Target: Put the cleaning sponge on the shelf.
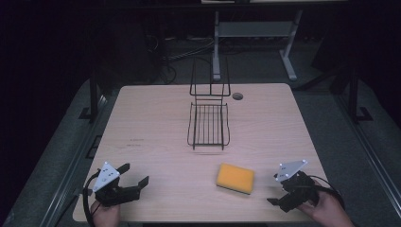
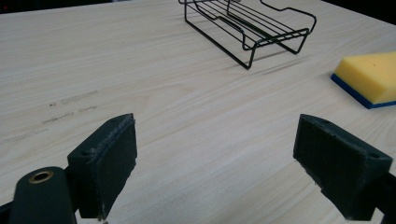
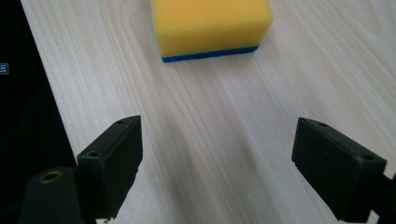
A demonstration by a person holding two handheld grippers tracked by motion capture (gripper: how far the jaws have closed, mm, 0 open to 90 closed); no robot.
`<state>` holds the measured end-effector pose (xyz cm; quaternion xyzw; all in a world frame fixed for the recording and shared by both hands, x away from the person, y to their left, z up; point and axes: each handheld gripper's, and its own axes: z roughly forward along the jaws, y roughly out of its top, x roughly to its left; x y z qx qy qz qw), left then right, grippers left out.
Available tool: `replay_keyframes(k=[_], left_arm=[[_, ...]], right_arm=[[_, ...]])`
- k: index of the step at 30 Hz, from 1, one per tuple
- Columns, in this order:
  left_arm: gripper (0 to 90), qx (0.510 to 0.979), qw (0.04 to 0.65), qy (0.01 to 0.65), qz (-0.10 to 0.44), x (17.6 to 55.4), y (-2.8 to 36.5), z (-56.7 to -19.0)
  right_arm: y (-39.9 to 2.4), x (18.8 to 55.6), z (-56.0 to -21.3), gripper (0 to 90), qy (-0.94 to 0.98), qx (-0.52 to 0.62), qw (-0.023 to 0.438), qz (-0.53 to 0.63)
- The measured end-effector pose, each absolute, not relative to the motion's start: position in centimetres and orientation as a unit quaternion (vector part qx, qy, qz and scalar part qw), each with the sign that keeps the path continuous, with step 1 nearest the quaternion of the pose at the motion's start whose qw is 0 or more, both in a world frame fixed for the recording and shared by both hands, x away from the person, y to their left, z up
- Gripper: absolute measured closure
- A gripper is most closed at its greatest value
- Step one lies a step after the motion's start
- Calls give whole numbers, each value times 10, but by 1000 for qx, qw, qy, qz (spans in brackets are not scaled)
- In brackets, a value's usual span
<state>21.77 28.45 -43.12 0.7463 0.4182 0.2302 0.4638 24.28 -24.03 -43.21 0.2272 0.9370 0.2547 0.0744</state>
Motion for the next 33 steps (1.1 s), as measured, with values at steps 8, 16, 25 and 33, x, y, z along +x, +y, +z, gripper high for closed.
replay_keyframes(k=[8, 16, 25, 33], left_arm=[[128, 746, 465, 418, 230, 218, 285, -431], [128, 745, 466, 418, 231, 218, 285, -431], [128, 744, 467, 418, 231, 217, 285, -430], [128, 745, 467, 415, 232, 216, 283, -430]], right_arm=[[-233, 246, -429, 161, 942, 215, 71, 248], [-227, 248, -428, 161, 945, 208, 66, 245], [-217, 251, -424, 161, 948, 197, 65, 240], [-208, 256, -423, 161, 953, 184, 58, 234]])
